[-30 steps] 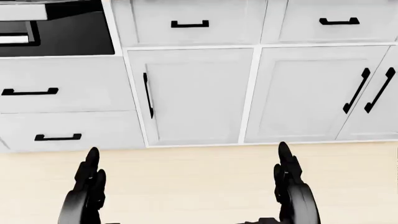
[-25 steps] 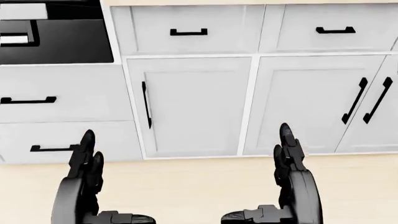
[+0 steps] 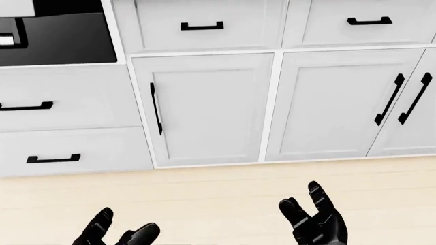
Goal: Close the oven door.
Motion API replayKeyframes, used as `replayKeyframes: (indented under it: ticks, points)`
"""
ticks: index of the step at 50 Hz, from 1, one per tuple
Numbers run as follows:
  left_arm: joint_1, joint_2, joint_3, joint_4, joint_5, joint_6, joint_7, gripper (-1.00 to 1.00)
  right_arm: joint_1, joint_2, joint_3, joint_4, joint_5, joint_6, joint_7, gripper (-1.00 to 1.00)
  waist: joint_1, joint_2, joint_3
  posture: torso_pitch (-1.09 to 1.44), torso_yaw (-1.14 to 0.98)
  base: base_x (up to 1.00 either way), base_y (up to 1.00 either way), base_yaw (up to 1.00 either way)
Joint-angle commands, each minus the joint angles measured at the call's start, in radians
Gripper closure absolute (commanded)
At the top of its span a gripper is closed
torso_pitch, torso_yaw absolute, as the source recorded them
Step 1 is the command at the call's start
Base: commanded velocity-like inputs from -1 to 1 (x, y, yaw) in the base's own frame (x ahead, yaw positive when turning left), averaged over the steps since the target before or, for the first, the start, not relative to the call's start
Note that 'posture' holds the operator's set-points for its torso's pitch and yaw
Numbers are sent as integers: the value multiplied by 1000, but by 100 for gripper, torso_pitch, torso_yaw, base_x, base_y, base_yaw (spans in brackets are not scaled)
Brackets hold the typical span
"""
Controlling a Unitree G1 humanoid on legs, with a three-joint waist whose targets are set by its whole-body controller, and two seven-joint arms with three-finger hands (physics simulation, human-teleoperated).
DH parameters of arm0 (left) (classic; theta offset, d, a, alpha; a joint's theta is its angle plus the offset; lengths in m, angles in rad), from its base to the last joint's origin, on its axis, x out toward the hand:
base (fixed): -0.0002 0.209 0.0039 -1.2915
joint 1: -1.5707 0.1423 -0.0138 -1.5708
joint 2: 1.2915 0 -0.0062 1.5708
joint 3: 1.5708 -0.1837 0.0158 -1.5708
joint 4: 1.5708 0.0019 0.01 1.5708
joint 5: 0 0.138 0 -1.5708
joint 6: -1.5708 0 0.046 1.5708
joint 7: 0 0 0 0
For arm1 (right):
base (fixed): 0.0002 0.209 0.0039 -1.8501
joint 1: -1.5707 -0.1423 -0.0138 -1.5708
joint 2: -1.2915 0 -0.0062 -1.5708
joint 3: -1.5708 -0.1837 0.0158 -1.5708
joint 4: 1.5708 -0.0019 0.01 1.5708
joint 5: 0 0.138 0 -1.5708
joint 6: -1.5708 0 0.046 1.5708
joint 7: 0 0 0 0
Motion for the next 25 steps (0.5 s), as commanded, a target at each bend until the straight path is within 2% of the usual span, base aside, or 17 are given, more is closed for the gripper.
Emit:
replayKeyframes:
  ticks: [1,2,3,4,5,9,11,13,14,15,19,25]
  points:
    - [-20,-11,20,-54,-153,55,91,-100,-26,-5,-3,-42,75,-4,65,-100,1,-3,-24,0,0,0,0,0]
    - [-20,-7,26,-59,-203,96,142,-100,-10,6,1,-65,98,-3,64,-100,1,-3,-22,0,0,0,0,0]
    - [-19,-7,27,-56,-236,87,159,-100,14,20,24,-115,107,8,33,-100,1,-2,-21,0,0,0,0,0]
    - [-19,-9,29,-55,-271,87,196,-100,113,60,72,-377,130,101,-97,-100,2,-1,-19,0,0,0,0,0]
    - [-17,-1,22,-53,-288,79,214,-100,190,76,98,-552,159,162,-175,-100,4,-2,-22,0,0,0,0,0]
    - [-14,-2,5,-39,-357,-12,272,-100,240,71,121,-656,205,161,-226,-100,10,-2,-12,0,0,0,0,0]
    - [-13,1,-11,-30,-359,-78,265,-100,249,71,129,-679,209,154,-231,-100,9,0,-11,0,0,0,0,0]
    - [-11,1,-19,-26,-354,-119,327,-100,236,66,129,-641,205,134,-225,-100,9,-1,-11,0,0,0,0,0]
    - [-10,7,-27,-25,-355,-127,329,-100,212,62,122,-582,206,115,-202,-100,8,-1,-10,0,0,0,0,0]
    - [-7,19,-31,-30,-353,-100,384,-100,172,57,110,-470,211,87,-166,-100,6,-1,-9,0,0,0,0,0]
    - [-3,20,-24,-43,-361,-55,558,-100,83,42,87,-222,208,10,-99,-100,-3,4,-10,0,0,0,0,0]
    - [-2,-1,-15,-45,-347,-89,706,-100,76,27,58,-136,241,-1,-86,-100,-3,8,-8,0,0,0,0,0]
